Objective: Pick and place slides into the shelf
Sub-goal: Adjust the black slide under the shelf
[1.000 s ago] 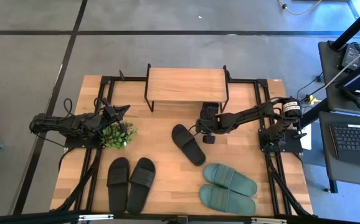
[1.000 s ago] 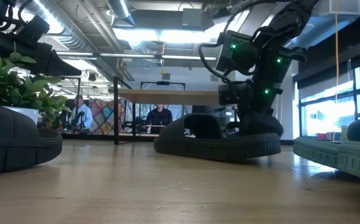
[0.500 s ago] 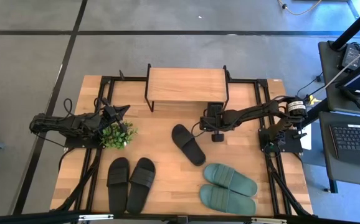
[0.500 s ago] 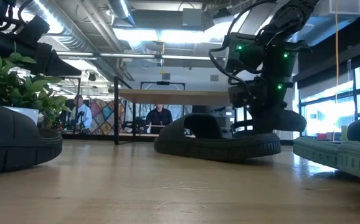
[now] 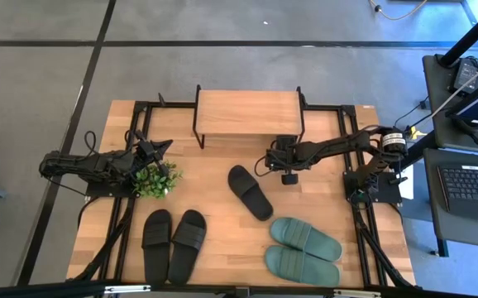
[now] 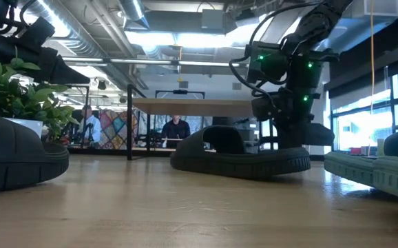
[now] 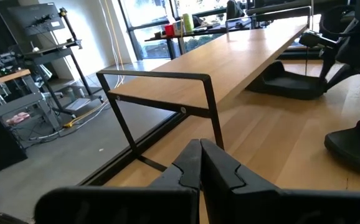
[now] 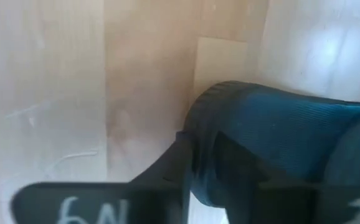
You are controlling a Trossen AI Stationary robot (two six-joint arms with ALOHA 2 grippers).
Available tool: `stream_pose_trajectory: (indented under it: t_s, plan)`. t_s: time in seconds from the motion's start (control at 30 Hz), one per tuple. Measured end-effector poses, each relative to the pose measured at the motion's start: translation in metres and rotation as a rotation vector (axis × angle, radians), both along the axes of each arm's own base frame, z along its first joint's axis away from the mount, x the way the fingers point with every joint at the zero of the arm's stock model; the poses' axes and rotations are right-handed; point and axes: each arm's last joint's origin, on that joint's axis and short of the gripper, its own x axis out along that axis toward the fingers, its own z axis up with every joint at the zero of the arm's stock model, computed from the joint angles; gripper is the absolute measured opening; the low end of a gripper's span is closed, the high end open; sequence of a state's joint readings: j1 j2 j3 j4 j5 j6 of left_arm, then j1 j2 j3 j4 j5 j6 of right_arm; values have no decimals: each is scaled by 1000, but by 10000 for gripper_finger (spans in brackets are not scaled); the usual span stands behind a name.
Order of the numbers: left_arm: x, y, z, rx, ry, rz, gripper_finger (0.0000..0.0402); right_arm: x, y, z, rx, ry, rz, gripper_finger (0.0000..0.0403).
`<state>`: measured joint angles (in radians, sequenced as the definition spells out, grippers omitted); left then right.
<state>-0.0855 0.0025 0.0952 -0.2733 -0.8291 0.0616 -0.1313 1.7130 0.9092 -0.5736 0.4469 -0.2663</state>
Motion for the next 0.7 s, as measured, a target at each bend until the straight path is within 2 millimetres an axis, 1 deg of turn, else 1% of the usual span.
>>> stream_pose_trajectory:
  t_s: [0.1,0.2,0.53,0.7]
  plan:
    - [0,0,0,0,0,0,0,0,0,0,-4,-1,0,93]
    - [0,0,0,0,0,0,0,0,0,0,-3,4,1,105]
    - [0,0,0,0,0,0,0,1,1,1,-7,2,7,120]
    - [0,0,0,-1,0,0,0,4,7,4,-10,-3,24,121]
